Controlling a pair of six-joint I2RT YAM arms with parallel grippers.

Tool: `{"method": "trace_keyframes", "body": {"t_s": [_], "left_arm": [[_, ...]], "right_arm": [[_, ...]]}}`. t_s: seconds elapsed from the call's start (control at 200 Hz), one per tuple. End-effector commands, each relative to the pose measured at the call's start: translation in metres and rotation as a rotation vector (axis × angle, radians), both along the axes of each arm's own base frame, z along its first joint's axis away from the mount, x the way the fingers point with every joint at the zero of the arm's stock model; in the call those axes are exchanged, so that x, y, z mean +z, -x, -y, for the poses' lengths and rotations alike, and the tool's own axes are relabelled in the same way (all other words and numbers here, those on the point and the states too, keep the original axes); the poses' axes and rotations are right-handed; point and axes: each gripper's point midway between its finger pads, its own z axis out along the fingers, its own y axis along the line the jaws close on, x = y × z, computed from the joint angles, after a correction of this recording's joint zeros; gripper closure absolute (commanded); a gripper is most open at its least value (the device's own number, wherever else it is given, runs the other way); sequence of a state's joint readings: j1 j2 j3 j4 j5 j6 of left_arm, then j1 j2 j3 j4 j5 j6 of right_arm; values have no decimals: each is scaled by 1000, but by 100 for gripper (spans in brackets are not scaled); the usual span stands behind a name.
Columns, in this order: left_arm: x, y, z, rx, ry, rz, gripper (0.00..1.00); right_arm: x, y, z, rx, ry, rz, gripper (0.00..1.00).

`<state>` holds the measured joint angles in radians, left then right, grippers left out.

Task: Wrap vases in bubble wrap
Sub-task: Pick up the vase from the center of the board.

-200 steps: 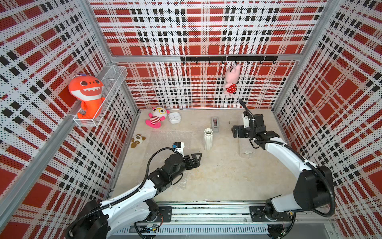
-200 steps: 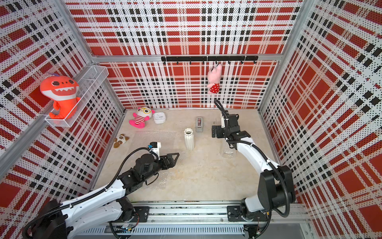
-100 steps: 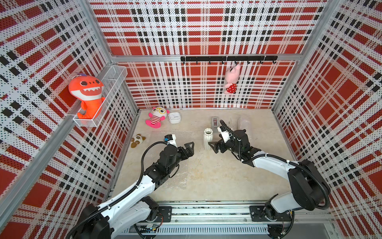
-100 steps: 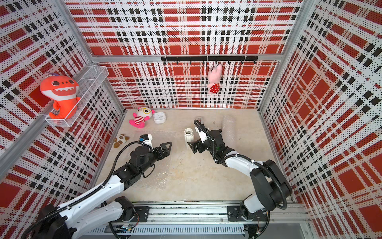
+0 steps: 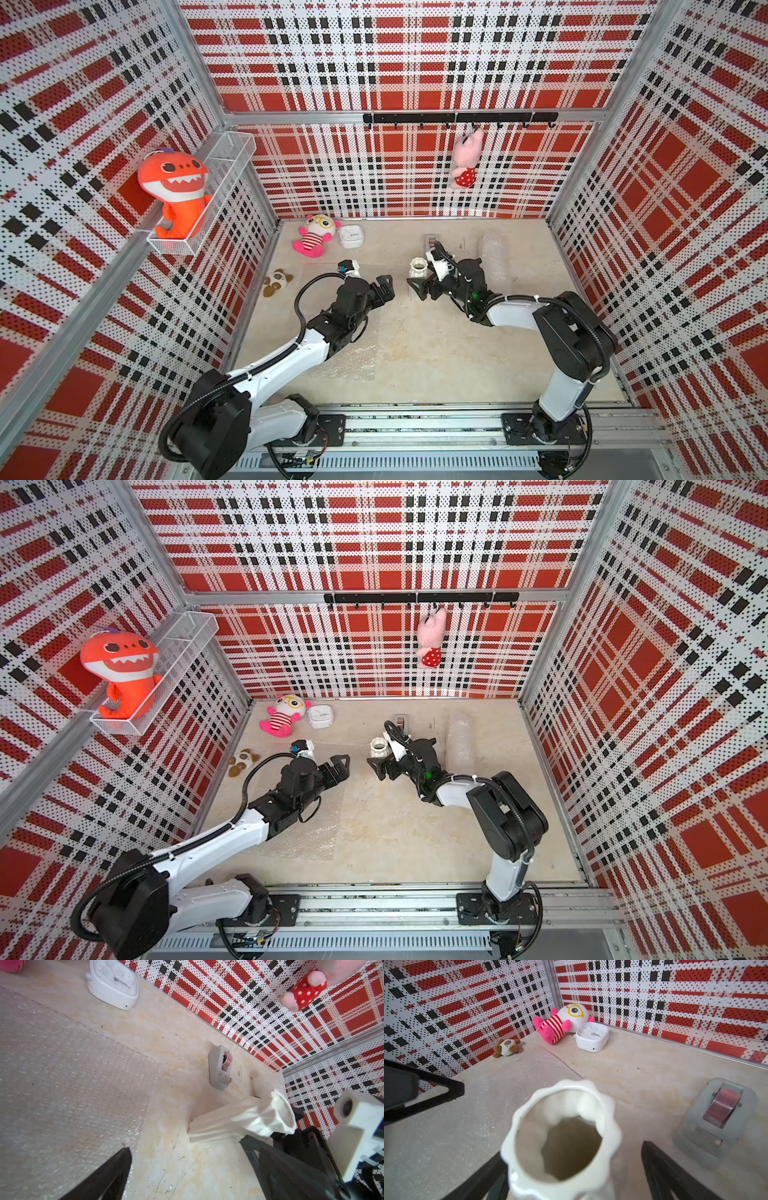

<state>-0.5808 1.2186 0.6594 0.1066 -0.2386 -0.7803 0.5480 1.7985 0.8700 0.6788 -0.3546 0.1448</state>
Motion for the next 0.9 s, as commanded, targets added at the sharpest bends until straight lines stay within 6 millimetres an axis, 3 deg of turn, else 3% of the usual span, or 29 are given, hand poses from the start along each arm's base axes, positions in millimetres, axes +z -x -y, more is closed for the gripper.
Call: {"method": "trace_keyframes", "body": {"t_s": [0.0, 0.18, 0.361, 0.536, 0.651, 0.892], "left_arm": [[13, -14, 1, 25, 11, 42, 2], [7, -26, 0, 53, -4, 30, 2], [-3, -43, 1, 70, -28, 6, 2], [-26, -66, 4, 76, -59, -55, 2], [-42, -83, 7, 90, -109, -97, 2], [-89, -122, 13, 109, -237, -220, 2]], "right_arm": [[16, -6, -9, 24, -43, 93, 5], [8, -11, -13, 29, -44, 114, 15], [14, -15, -15, 31, -47, 151, 28], [25, -13, -12, 32, -38, 194, 42], [37, -6, -7, 30, -28, 228, 49], [82, 14, 17, -45, -72, 257, 60]]}}
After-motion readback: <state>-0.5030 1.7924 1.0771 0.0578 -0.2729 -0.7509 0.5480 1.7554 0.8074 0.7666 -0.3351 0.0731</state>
